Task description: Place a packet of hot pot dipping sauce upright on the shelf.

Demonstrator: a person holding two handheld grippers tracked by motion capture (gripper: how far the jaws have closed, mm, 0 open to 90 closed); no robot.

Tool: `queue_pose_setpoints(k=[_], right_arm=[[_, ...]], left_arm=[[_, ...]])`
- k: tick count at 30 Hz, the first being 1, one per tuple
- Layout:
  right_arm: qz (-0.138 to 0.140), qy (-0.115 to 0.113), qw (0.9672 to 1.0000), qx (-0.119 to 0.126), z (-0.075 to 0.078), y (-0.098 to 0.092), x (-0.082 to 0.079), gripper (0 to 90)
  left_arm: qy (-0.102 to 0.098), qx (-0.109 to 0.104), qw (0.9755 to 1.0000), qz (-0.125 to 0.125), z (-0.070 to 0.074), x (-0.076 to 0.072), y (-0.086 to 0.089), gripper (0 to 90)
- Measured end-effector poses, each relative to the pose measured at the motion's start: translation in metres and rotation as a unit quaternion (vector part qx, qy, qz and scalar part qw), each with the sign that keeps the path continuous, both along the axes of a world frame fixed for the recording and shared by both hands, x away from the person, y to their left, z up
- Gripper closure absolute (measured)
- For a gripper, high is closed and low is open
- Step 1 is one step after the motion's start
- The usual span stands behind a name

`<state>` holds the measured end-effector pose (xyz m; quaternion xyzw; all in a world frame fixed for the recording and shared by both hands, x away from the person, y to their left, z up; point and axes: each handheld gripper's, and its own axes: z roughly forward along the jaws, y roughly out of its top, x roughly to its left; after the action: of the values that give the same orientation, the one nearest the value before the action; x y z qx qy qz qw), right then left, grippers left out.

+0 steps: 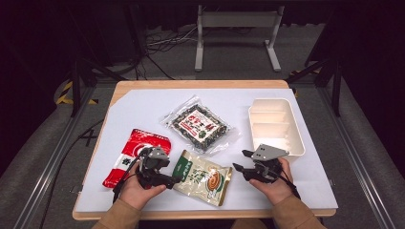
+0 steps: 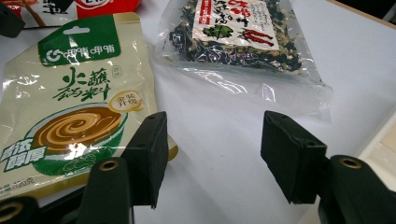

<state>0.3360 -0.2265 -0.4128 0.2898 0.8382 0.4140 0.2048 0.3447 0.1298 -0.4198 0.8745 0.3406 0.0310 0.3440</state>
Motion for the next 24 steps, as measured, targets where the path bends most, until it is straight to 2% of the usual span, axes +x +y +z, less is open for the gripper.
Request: queue_pose_setpoints(k=[5, 14, 18, 21, 24], right_arm=[[0.001, 0.000, 1.0000, -0.001, 0.000, 0.000, 0.000, 41.5], [0.002, -0.001, 1.0000, -0.005, -0.001, 0.002, 0.000, 40.8], [0.004, -0.001, 1.0000, -0.006, -0.001, 0.002, 0.000, 40.3], [0.005, -0.001, 1.0000, -0.006, -0.001, 0.002, 0.000, 40.3], [0.005, -0.001, 1.0000, -0.007, -0.001, 0.002, 0.000, 40.0]], left_arm=[[0.010, -0.004, 0.9999, -0.004, -0.005, 0.002, -0.003, 21.5], [0.035, 0.013, 0.9989, -0.027, -0.016, 0.003, -0.012, 21.4], [0.048, 0.011, 0.9982, -0.033, -0.016, 0.002, -0.012, 23.6], [0.045, 0.012, 0.9983, -0.035, -0.016, 0.001, -0.013, 25.8], [0.037, 0.022, 0.9984, -0.037, -0.015, -0.001, -0.014, 33.4]])
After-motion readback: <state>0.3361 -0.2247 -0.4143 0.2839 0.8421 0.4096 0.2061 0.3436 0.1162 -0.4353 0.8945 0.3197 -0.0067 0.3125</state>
